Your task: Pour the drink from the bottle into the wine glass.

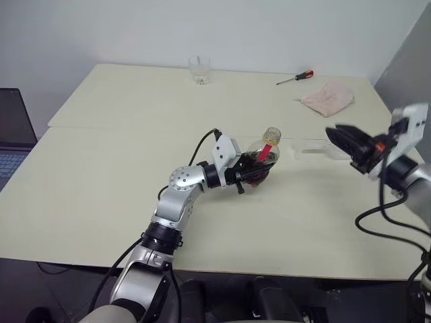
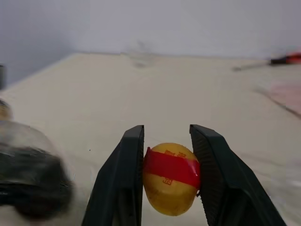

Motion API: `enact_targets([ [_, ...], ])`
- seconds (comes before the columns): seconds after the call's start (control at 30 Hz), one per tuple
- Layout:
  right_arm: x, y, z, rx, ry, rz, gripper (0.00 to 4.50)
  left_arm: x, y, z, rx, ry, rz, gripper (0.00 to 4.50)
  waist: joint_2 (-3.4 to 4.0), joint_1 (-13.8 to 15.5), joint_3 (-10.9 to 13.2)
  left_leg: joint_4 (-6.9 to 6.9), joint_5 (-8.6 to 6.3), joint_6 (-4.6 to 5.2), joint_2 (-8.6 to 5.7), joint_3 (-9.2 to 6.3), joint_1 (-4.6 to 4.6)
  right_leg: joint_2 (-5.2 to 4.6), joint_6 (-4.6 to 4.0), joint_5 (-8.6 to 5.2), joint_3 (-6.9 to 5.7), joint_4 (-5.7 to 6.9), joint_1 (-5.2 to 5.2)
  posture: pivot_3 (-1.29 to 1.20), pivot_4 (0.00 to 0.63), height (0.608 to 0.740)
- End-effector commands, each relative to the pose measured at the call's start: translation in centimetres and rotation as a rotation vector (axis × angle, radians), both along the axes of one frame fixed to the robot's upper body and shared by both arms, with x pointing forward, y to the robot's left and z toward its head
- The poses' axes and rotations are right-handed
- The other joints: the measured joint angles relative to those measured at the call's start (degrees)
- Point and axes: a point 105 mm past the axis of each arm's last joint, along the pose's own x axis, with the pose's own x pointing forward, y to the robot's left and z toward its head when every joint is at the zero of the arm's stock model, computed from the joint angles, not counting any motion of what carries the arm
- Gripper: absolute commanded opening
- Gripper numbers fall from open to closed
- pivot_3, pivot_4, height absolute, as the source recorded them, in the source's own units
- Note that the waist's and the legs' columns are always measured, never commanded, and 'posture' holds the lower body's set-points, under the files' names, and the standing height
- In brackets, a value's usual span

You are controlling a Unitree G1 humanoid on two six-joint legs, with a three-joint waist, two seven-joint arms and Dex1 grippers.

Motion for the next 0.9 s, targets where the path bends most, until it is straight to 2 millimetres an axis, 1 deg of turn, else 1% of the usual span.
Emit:
enact_targets([
  [0.03, -0.2, -3.3, -1.3, -0.040, -0.034, -0.216, 1.21, 0.7, 0.7, 2.1, -0.065, -0.065, 0.053, 1.27, 0.07, 0.0, 0.0, -0.01, 0.00, 0.00, 0.00, 0.01, 0.00, 0.00, 0.00, 0.00, 0.02, 0.04, -0.05, 0.00, 0.150, 0.740],
  [0.07, -0.3, -5.0, -2.2, -0.022, -0.027, -0.315, 1.21, 1.1, 1.1, 2.3, -0.089, -0.059, 0.082, 1.27, 0.09, -0.2, 0.0, -0.01, 0.00, 0.00, 0.00, 0.00, 0.01, 0.01, 0.00, 0.00, 0.03, 0.04, -0.05, 0.00, 0.150, 0.740],
  [0.13, -1.1, -8.6, -4.6, -0.046, 0.031, -0.533, 1.21, 2.2, 2.1, 2.7, -0.116, -0.070, 0.163, 1.27, 0.11, -0.2, -0.1, -0.03, 0.00, 0.00, 0.01, 0.00, 0.05, 0.04, 0.01, 0.00, 0.09, 0.04, -0.04, 0.00, 0.150, 0.740],
  [0.17, -1.4, -9.7, -5.4, -0.059, 0.050, -0.597, 1.21, 2.6, 2.5, 2.9, -0.124, -0.075, 0.191, 1.27, 0.11, -0.1, -0.1, -0.02, 0.00, 0.00, 0.01, 0.01, 0.05, 0.04, 0.01, 0.00, 0.04, 0.03, -0.03, 0.00, 0.150, 0.740],
  [0.23, -2.0, -10.6, -6.6, -0.062, 0.089, -0.657, 1.21, 3.6, 3.4, 3.1, -0.146, -0.087, 0.268, 1.27, 0.13, -0.1, -0.1, -0.02, 0.00, 0.00, -0.01, 0.09, 0.05, 0.02, 0.01, 0.00, 0.04, 0.03, -0.03, 0.00, 0.150, 0.740],
  [0.27, -2.1, -10.7, -7.1, -0.046, 0.097, -0.668, 1.21, 4.3, 4.2, 3.4, -0.169, -0.092, 0.323, 1.27, 0.13, -0.1, -0.1, -0.02, 0.00, 0.00, -0.01, 0.10, 0.05, 0.03, 0.01, 0.00, 0.05, 0.03, -0.03, 0.00, 0.150, 0.740],
  [0.37, -2.2, -9.9, -8.5, -0.037, 0.138, -0.644, 1.21, 5.9, 6.7, 4.0, -0.240, -0.099, 0.471, 1.27, 0.14, -0.2, -0.1, -0.04, 0.00, 0.00, 0.02, 0.09, 0.06, 0.06, 0.01, 0.00, 0.07, 0.03, -0.04, 0.00, 0.150, 0.740],
  [0.4, -2.3, -9.6, -9.0, -0.030, 0.151, -0.634, 1.92, 6.4, 7.4, 3.9, -0.248, -0.099, 0.511, 1.27, 0.14, -0.2, -0.1, -0.05, 0.00, 0.00, 0.02, 0.09, 0.06, 0.06, 0.01, 0.00, 0.08, 0.03, -0.04, 0.00, 0.150, 0.740],
  [0.47, -2.3, -9.4, -9.6, -0.034, 0.163, -0.634, 2.43, 6.9, 8.4, 3.4, -0.235, -0.108, 0.561, 1.27, 0.15, -0.2, -0.1, -0.05, 0.00, 0.00, 0.01, 0.08, 0.06, 0.06, 0.01, 0.00, 0.05, 0.03, -0.03, 0.00, 0.150, 0.740],
  [0.53, -2.4, -9.4, -9.9, -0.035, 0.167, -0.639, 3.15, 7.2, 9.2, 3.0, -0.226, -0.110, 0.596, 1.27, 0.16, -0.1, -0.1, -0.05, 0.00, 0.00, -0.01, 0.09, 0.06, 0.05, 0.01, 0.00, 0.05, 0.02, -0.03, 0.00, 0.150, 0.740],
  [0.63, -2.6, -9.4, -10.0, -0.033, 0.164, -0.639, 4.22, 8.0, 11.3, 2.6, -0.224, -0.113, 0.683, 1.27, 0.15, 0.0, -0.1, -0.04, 0.00, 0.00, -0.02, 0.11, 0.05, 0.02, 0.01, 0.00, 0.04, 0.00, -0.02, 0.00, 0.150, 0.740],
  [0.67, -2.6, -9.4, -9.9, -0.034, 0.161, -0.638, 4.47, 8.1, 11.6, 2.6, -0.222, -0.118, 0.695, 1.27, 0.15, 0.0, -0.1, -0.04, 0.00, 0.00, -0.02, 0.11, 0.04, 0.02, 0.01, 0.00, 0.03, 0.00, -0.02, 0.00, 0.150, 0.740],
  [0.73, -2.6, -9.4, -9.4, -0.044, 0.148, -0.632, 4.50, 8.4, 12.2, 2.7, -0.223, -0.123, 0.718, 1.27, 0.15, 0.0, -0.1, -0.04, 0.00, 0.00, -0.02, 0.11, 0.04, 0.02, 0.01, 0.00, 0.01, 0.01, -0.03, 0.00, 0.150, 0.740],
  [0.77, -2.5, -9.2, -8.7, -0.073, 0.135, -0.617, 4.50, 8.5, 12.6, 2.6, -0.224, -0.122, 0.737, 1.27, 0.15, 0.0, -0.1, -0.04, 0.00, 0.00, -0.02, 0.11, 0.04, 0.02, 0.01, 0.00, 0.01, 0.01, -0.02, 0.00, 0.150, 0.740],
  [0.83, -2.3, -8.3, -7.0, -0.137, 0.103, -0.564, 4.50, 8.9, 13.3, 2.5, -0.211, -0.124, 0.774, 1.27, 0.16, 0.0, -0.1, -0.04, 0.00, 0.00, -0.02, 0.13, 0.04, 0.01, 0.02, 0.00, 0.01, 0.02, -0.03, 0.00, 0.150, 0.740],
  [0.9, -2.2, -7.4, -5.9, -0.169, 0.100, -0.531, 4.50, 9.1, 13.8, 2.4, -0.210, -0.127, 0.796, 1.27, 0.17, -0.2, -0.1, -0.04, 0.00, 0.00, -0.02, 0.13, 0.04, 0.02, 0.02, 0.00, 0.02, 0.02, -0.03, 0.00, 0.150, 0.740],
])
